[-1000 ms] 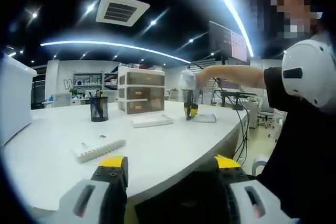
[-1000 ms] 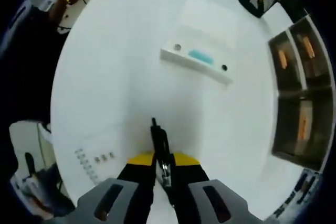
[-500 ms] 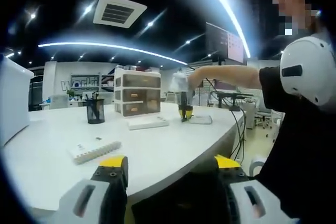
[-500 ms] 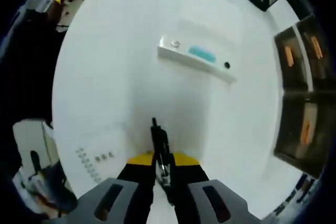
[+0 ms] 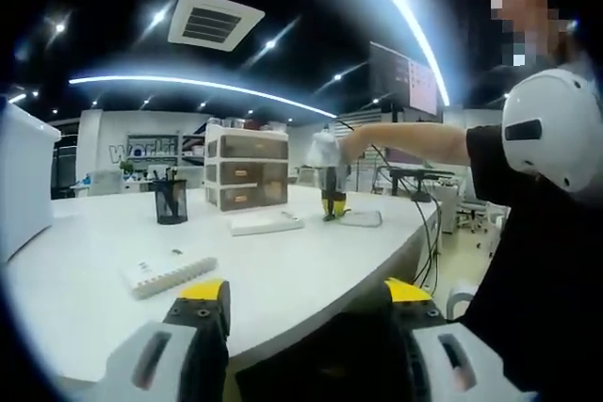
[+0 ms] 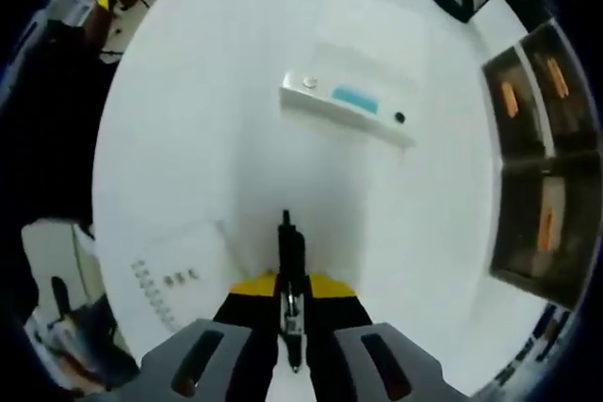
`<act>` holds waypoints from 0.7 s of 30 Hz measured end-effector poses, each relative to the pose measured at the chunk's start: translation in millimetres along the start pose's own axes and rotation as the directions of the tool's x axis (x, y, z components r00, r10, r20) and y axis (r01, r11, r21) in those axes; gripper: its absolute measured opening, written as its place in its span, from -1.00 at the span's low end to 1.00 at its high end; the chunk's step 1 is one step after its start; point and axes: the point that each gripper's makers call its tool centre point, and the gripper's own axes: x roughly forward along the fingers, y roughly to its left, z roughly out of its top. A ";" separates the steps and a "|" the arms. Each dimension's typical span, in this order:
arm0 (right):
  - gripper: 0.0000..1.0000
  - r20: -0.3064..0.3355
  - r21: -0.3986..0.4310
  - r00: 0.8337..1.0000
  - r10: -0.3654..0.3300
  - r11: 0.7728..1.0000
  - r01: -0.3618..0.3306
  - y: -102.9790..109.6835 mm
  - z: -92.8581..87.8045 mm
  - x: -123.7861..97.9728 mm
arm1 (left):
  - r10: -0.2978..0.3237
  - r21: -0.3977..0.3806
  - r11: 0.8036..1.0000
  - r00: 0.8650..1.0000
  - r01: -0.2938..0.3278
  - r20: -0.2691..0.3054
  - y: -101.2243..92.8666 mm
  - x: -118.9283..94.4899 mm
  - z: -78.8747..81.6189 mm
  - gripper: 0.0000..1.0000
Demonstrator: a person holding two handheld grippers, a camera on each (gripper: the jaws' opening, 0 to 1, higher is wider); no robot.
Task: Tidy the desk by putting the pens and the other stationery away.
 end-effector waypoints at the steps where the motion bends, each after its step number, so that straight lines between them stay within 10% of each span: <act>1: -0.88 0.004 0.000 1.000 -0.003 1.000 0.003 -0.3 -0.1 -1.1 | -0.001 0.000 1.000 1.000 0.001 0.000 -0.5 0.5 0.2 0.28; 21: -0.88 0.127 0.027 0.985 -0.118 0.993 0.116 -8.6 6.2 -28.2 | -0.004 0.017 1.000 1.000 0.004 0.004 -5.4 2.0 7.7 0.28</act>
